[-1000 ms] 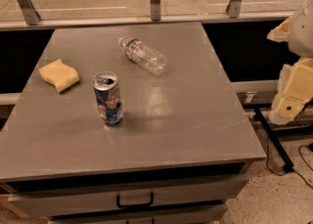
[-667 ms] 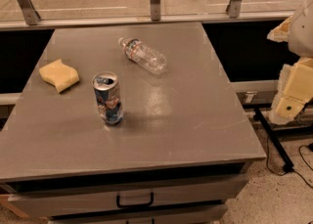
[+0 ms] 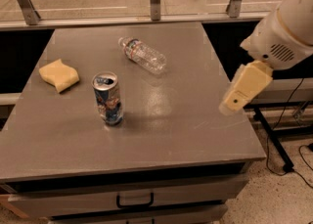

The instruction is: Move water bottle near sponge

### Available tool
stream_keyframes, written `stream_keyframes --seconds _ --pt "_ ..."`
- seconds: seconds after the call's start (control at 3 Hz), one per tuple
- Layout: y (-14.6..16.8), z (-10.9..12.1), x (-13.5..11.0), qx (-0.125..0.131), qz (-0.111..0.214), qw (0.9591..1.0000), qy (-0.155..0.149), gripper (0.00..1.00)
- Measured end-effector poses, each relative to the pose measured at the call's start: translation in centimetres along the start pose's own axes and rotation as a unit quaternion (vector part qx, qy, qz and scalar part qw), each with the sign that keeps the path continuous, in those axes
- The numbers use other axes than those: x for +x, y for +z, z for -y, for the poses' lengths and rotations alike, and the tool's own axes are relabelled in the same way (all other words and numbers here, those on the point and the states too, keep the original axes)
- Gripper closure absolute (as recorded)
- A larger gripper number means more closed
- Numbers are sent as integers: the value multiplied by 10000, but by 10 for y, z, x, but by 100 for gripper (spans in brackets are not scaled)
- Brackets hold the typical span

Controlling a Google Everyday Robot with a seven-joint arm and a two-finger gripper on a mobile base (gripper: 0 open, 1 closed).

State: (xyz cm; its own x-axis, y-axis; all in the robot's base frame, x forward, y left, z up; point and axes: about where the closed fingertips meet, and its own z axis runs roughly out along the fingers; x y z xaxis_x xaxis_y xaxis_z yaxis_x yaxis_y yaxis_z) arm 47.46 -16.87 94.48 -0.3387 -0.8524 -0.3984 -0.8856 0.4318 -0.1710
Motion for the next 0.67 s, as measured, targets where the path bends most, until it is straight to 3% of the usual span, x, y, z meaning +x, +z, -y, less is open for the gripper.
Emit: stream_keyframes --seconds 0.33,0.67 --pt "29 -7 -17 22 628 9969 479 0" --pt "27 6 -29 305 891 9942 516 0"
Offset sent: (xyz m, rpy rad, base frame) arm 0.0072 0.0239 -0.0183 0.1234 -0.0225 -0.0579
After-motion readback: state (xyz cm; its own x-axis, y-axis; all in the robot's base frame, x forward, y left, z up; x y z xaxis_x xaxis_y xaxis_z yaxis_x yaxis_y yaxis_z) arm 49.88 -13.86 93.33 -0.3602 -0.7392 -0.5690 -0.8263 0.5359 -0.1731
